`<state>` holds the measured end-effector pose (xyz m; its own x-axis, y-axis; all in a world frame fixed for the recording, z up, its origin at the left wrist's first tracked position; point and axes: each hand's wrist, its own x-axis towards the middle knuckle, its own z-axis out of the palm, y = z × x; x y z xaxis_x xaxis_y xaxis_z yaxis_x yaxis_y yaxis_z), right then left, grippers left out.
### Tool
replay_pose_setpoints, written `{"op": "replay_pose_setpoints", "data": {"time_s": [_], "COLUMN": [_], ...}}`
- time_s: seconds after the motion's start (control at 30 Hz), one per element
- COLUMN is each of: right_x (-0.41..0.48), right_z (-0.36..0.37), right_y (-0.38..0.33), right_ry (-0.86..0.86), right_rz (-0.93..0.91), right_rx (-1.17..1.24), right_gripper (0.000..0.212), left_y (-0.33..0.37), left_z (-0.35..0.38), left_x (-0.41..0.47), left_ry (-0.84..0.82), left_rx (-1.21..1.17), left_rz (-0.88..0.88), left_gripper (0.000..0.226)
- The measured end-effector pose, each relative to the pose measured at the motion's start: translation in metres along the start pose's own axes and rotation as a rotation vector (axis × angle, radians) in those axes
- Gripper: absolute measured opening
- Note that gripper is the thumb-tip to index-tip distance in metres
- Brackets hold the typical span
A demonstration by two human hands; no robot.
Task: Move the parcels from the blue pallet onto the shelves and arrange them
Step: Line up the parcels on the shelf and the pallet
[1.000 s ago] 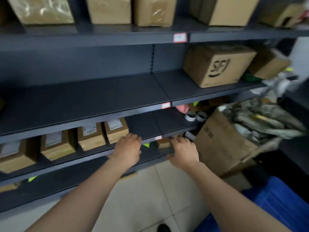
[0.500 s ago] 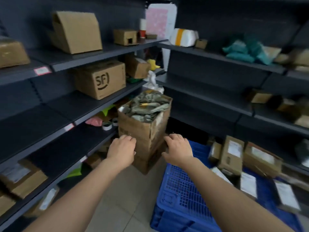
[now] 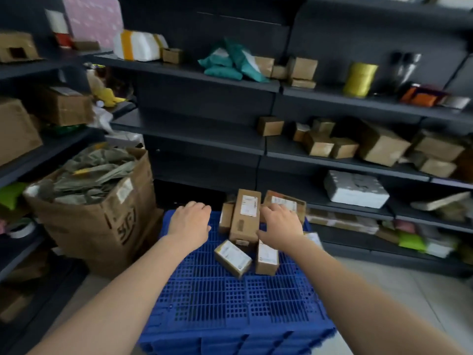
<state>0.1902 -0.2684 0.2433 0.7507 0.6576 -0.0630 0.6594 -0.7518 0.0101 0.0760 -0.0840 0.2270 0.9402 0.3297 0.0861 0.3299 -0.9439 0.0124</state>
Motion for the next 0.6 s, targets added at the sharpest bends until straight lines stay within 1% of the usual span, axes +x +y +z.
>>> {"op": "replay_pose_setpoints", "data": {"time_s": [0.13,0.3,0.4,0.5,0.6], "right_x": [0.004,0.018,0.031,0.047,0.063], "right_z": [0.010,0.035,0.055,0.080,0.107], "right_y": [0.065,0.121,0.147,0.164,0.173], "right_ry": [-0.037,-0.102,-0.136,-0.196,-0.267], "right_rz": [0.107,0.210,0.271,0.310,0.330], "right_rx": [0.023,0.048,0.066,0.085,0.107], "right_gripper": [0.054,0.053,0.054,0.052,0.050], "left_y": [0.055,0.102,0.122,0.134,0.139], "left_z": [0.018,0.051,0.079,0.110,0.138], "left_x": [0.041,0.086,0.114,0.133,0.144], "left_ry": [-0.028,-0.115,-0.179,-0.285,-0.379], "left_rx": [-0.017,-0.050,-0.066,-0.121,-0.115], "left_rz": [0.077,0.155,0.182,0.180,0.182], "left_gripper": [0.042,0.031,0.032,0.033,0.026]}}
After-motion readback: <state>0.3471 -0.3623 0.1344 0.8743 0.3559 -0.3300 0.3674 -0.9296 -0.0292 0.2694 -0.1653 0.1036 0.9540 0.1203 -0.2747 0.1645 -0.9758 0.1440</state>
